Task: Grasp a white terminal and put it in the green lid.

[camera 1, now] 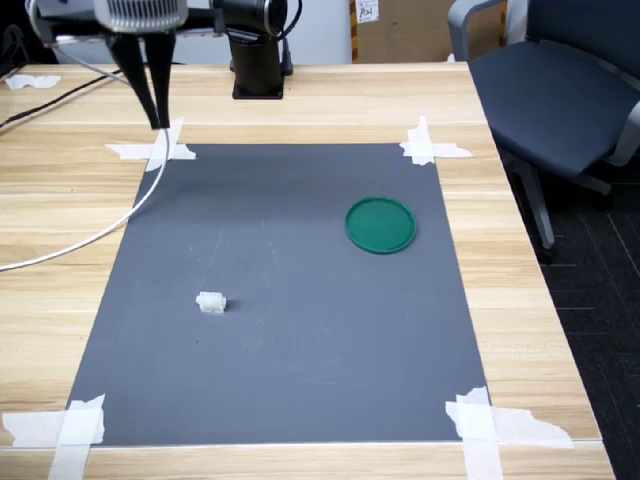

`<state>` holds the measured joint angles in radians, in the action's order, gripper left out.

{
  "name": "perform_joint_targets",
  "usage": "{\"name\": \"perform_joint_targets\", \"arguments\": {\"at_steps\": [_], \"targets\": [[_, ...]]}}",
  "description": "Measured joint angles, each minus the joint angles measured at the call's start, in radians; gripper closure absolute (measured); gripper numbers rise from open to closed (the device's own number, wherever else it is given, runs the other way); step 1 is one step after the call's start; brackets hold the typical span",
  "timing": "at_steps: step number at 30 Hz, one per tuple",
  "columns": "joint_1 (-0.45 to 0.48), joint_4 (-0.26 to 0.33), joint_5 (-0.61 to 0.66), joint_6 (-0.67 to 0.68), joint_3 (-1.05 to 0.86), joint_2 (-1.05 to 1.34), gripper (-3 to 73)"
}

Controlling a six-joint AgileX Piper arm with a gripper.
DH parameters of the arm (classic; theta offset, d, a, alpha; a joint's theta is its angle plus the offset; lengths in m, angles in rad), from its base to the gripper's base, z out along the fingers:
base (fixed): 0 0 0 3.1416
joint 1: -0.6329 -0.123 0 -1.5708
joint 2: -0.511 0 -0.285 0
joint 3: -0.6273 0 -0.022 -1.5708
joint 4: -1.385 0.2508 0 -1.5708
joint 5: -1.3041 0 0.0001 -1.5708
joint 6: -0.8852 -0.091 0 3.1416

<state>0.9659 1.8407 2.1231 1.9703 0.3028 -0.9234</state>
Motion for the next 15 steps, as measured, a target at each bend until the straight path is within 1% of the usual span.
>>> {"name": "perform_joint_targets", "arguments": {"at_steps": [3,6,8,12,14,15], "targets": [[-0.003,-0.052,0.064,-0.001,0.076,-0.088,69.9],[-0.036,-0.142,0.112,-0.036,0.153,-0.17,64.5],[-0.074,-0.209,0.137,-0.088,0.199,-0.217,58.4],[-0.153,-0.336,0.154,-0.218,0.274,-0.294,41.9],[-0.185,-0.388,0.154,-0.277,0.3,-0.327,34.7],[-0.198,-0.403,0.153,-0.296,0.314,-0.341,31.1]]}}
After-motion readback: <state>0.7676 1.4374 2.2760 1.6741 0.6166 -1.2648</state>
